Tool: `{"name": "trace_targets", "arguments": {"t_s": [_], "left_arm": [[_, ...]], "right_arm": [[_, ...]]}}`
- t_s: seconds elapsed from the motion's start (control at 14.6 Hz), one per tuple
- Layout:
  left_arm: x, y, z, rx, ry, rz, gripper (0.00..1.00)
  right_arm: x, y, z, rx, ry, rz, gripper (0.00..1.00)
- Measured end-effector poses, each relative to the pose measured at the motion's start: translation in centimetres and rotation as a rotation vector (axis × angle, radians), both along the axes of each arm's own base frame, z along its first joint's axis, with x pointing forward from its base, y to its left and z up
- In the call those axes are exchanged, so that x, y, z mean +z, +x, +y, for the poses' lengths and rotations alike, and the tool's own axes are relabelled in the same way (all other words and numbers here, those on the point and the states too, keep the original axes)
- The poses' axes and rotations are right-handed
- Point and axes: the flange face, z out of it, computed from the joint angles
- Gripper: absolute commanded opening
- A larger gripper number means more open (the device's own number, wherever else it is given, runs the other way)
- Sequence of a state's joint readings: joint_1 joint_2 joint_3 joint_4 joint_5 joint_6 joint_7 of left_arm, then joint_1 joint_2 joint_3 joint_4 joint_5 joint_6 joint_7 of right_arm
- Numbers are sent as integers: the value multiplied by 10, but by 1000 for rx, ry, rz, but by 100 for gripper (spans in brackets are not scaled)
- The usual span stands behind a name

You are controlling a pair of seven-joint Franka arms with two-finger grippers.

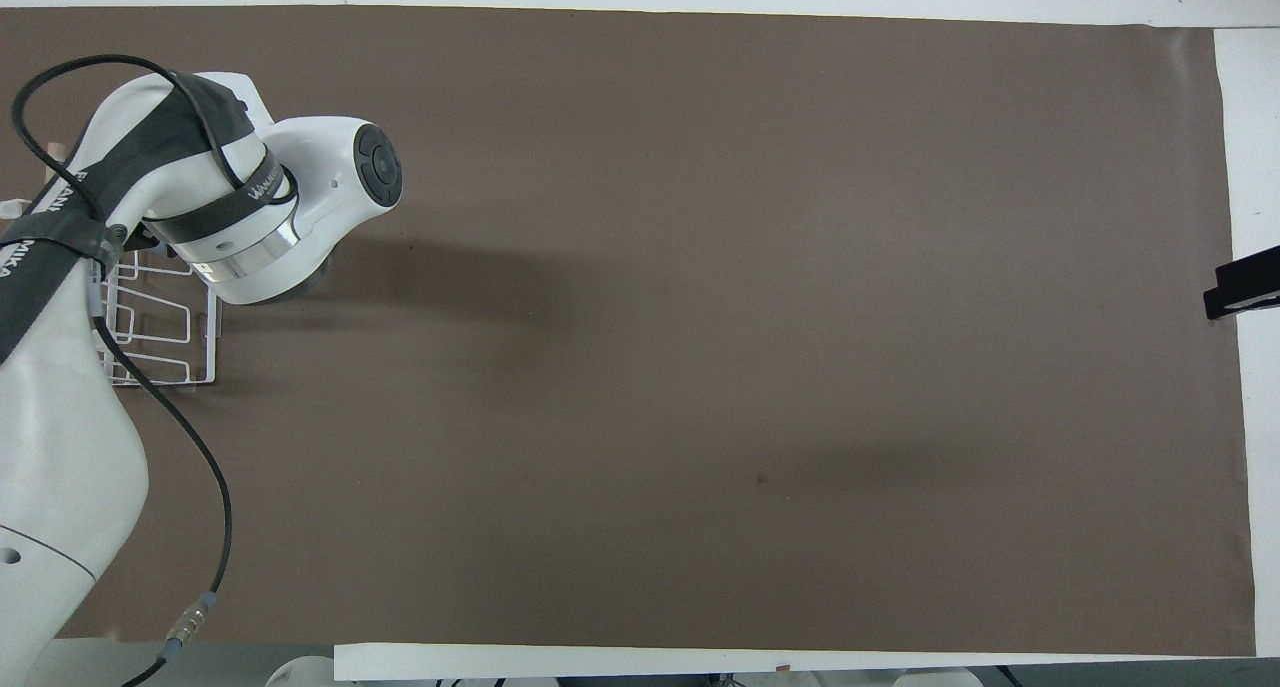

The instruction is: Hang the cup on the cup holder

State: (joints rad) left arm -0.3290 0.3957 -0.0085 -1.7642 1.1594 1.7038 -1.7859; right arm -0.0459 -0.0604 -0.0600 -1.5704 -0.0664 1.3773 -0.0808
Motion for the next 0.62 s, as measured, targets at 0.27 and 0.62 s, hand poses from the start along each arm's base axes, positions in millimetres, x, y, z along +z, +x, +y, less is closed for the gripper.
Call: {"name": "trace_targets", "arguments": {"t_s": [0.27, 0.62], "left_arm": [[55, -4, 9, -95, -220, 188, 100], [132, -29, 22, -269, -431, 401, 100]], "right_arm": [[0, 0, 0, 0, 0, 0, 100], [0, 0, 0, 0, 0, 0, 100]]}}
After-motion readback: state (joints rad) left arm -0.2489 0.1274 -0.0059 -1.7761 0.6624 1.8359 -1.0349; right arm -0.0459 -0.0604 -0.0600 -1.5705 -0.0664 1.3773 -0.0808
